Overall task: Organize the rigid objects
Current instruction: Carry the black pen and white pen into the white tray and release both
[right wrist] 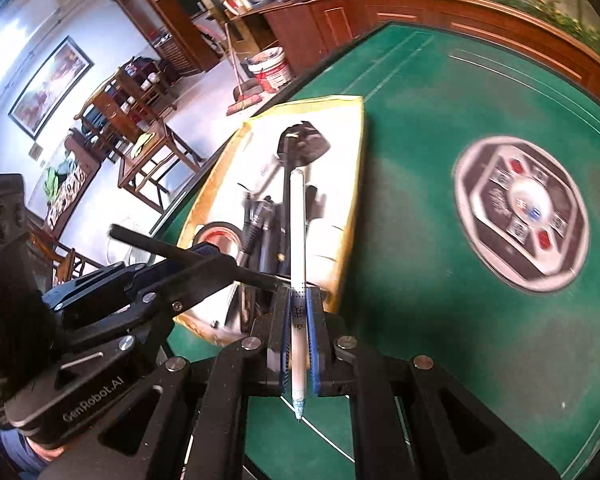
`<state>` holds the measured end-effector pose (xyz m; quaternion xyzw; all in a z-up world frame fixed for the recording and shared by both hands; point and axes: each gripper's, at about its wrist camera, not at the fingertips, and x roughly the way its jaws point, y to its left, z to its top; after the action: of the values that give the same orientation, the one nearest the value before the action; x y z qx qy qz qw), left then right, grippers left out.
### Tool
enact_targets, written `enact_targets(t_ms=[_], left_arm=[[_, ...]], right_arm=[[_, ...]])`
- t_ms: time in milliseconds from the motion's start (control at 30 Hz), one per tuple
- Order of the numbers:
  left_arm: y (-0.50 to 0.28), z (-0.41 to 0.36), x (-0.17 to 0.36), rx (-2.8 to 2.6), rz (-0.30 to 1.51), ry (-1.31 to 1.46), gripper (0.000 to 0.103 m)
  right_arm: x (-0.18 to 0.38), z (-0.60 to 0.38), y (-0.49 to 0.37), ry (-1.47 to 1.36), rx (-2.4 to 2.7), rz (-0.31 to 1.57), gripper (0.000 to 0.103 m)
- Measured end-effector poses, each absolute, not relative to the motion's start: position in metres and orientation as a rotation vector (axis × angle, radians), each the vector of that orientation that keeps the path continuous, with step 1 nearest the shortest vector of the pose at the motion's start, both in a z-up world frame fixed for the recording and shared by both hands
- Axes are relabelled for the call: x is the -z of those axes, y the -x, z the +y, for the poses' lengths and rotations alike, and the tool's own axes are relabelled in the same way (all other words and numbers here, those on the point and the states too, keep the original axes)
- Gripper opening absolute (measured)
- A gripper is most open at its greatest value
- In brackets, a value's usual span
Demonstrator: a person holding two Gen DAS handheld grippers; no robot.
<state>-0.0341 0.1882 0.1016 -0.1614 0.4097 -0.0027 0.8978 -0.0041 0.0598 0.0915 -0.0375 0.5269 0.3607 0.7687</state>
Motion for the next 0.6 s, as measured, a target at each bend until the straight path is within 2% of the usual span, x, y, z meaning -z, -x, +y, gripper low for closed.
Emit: enact_targets(t_ms=[333,600], left_arm=[[0.000,0.243,-0.068,0.007,0.909,0.455,0.010],[-0.033,0.257,-0.059,0.011,0.919,0.435,0.012]], right_arm=[[-0.062,0.108,-0.021,0.137,-0.746,1.193,0.007],[-0.047,0.126,-0.037,0.168,-0.715,1.216,0.007]])
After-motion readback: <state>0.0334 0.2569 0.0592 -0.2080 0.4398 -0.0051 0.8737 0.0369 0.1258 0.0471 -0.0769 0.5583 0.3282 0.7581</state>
